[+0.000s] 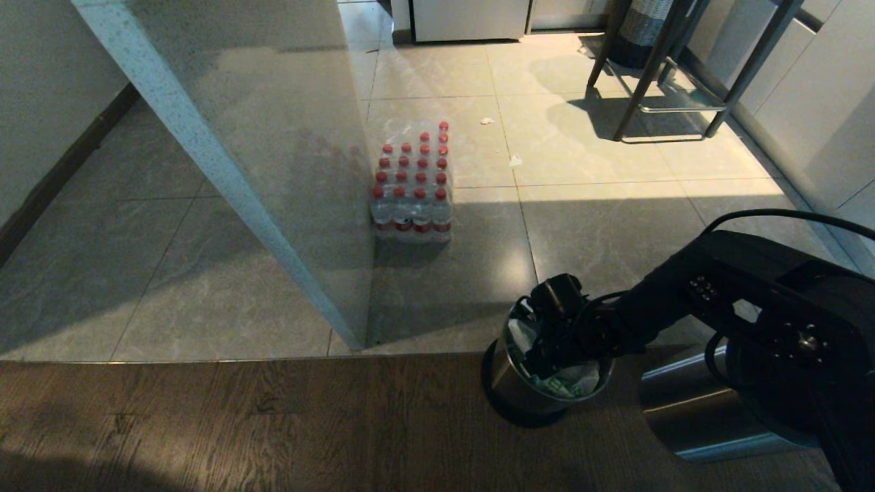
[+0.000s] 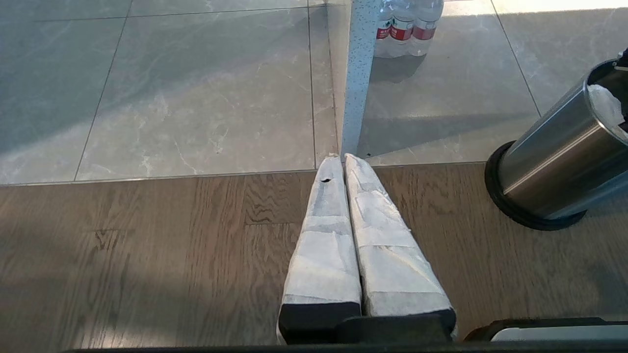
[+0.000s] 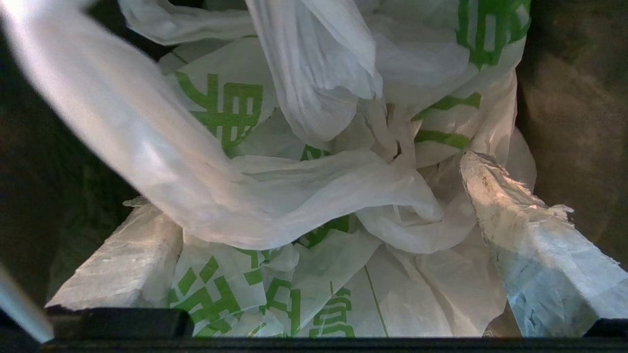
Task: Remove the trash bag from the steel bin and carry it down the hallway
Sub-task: Pick up the trash bag
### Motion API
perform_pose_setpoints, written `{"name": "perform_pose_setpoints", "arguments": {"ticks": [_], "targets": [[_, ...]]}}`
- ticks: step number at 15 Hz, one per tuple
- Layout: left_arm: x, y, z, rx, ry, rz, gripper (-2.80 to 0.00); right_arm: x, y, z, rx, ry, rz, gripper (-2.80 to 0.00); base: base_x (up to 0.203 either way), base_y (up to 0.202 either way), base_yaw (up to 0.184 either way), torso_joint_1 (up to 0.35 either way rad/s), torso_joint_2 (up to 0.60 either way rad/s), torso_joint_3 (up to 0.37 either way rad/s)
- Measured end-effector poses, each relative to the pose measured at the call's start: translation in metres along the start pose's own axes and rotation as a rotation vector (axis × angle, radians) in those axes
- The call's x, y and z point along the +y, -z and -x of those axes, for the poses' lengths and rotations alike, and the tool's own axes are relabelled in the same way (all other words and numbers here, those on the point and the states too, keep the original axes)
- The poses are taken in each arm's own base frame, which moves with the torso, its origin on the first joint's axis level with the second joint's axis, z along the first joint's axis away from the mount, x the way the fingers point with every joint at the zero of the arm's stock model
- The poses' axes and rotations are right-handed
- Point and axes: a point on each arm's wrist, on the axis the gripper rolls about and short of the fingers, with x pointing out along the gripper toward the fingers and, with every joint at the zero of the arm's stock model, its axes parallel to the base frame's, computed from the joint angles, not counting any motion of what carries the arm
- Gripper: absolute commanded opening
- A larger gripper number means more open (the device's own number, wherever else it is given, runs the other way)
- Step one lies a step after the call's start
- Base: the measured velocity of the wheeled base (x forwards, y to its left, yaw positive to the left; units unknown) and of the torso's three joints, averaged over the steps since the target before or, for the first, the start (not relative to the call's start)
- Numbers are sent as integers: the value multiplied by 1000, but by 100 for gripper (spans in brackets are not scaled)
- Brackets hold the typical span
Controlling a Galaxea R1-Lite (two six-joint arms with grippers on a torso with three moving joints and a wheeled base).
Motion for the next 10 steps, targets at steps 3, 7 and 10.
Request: {"name": "perform_pose_setpoints", "arguments": {"ticks": [3,7,10], "targets": [[0,0,0,0,0,0,-280,1,-1,0,-4,-3,1,0,0,0,0,0,0,0],[0,0,0,0,0,0,-280,1,-3,0,-13,-6,-1,0,0,0,0,0,0,0],[0,0,0,0,0,0,-280,2,-5,-1,-15,0,1,0,0,0,0,0,0,0]]}}
